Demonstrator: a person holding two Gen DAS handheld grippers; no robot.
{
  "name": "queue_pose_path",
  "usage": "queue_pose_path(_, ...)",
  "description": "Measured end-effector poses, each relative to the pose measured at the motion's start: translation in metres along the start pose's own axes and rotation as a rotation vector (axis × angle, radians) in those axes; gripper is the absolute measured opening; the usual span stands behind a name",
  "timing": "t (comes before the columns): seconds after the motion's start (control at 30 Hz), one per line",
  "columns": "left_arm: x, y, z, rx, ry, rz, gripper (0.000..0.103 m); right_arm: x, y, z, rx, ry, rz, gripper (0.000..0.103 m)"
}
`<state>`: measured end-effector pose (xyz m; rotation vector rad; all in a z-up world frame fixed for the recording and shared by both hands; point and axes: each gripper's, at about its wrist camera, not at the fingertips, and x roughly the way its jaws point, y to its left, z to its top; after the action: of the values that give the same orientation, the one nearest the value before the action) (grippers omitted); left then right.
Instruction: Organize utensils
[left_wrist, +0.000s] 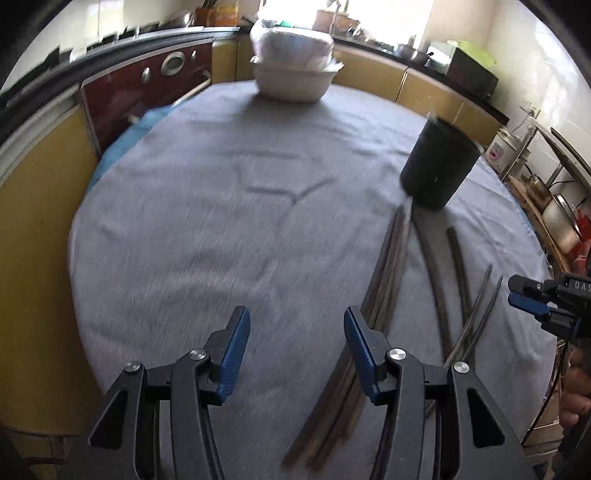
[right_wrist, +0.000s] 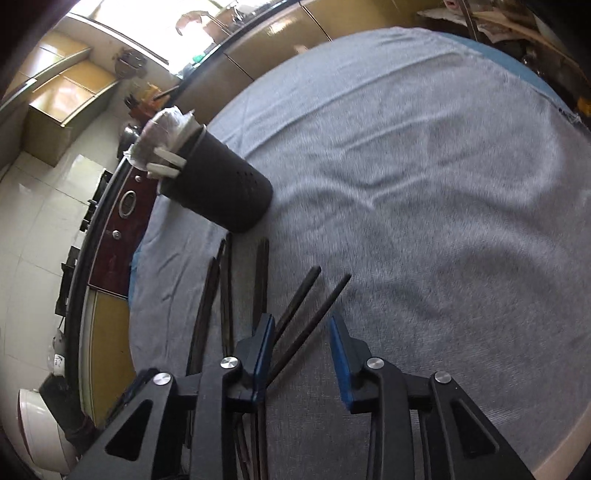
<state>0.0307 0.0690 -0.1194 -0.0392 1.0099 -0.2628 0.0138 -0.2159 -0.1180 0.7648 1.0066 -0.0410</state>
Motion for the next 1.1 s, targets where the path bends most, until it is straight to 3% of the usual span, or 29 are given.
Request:
queue_pose_path(0.23,0.006,-0.004,-0.015,0.022,0.03,-0.043,0.047,0.016,0.0,-0.004,0.028,0.029,-0.022,0.029)
queue_pose_path(0.3,0.006,-0.008,-0.017,0.036,0.032,-0.056,0.045,0.02,0.0,-0.003,0.032,0.032,-0.02,0.021)
queue_pose_path(0.57,0.003,-0.036,-0.027,-0.025,0.1,-0.209,0.043,0.033,0.008,0.012,-0.023,-0.07,0.043,0.012)
queue_pose_path(0.7,0.002,-0.044,-0.03,-0.072,0.149,-0.361,0.041,0.032,0.012,0.015,-0.055,-0.115,0.114,0.012)
queue_pose_path(1.0,-0.001,-0.03,0.008,-0.038,0.073,-0.227,0.04,0.017,-0.013,0.024,0.056,-0.092,0.134,0.015)
queue_pose_path(1.1,0.004,-0.038,0.02,-0.013,0.079,-0.225,0.041,0.024,-0.013,0.027,0.082,-0.05,0.148,0.015)
